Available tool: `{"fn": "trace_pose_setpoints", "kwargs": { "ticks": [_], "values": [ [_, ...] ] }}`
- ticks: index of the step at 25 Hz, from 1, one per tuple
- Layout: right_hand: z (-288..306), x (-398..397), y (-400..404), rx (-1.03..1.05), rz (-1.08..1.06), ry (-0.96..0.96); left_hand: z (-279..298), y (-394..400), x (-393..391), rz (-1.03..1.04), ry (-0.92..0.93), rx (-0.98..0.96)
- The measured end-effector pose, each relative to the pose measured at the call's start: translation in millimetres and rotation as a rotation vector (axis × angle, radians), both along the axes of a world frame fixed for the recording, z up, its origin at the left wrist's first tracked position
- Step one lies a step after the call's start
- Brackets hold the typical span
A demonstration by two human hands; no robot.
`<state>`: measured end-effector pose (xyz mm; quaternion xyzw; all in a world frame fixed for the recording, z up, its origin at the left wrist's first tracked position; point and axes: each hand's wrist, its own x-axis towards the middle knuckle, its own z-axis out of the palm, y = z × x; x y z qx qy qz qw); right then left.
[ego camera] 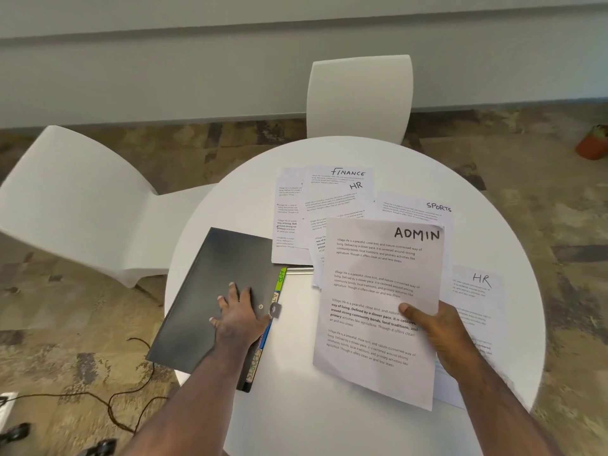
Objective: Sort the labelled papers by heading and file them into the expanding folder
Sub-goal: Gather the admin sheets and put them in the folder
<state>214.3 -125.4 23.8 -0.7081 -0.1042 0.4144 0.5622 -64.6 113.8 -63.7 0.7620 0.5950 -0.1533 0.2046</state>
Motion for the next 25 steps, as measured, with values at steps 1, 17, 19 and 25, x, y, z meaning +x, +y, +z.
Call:
{"fn": "trace_pose_setpoints", "kwargs": {
  "ticks": [1, 17, 19, 25],
  "values": [
    [0, 0, 0, 0.0, -0.001, 0.0, 0, 1, 1, -0.009, 0.009, -0.002],
    [0, -6, 6, -0.009, 0.027, -0.001, 3, 0, 17, 0.038, 0.031, 0.037],
    [-1, -6, 6, -0.009, 0.031, 0.001, 1, 1, 19, 0.042, 0.049, 0.024],
    [-3, -6, 8, -0.013, 0.03, -0.004, -3, 6, 24, 0.055, 0.067, 0.007]
  ]
}}
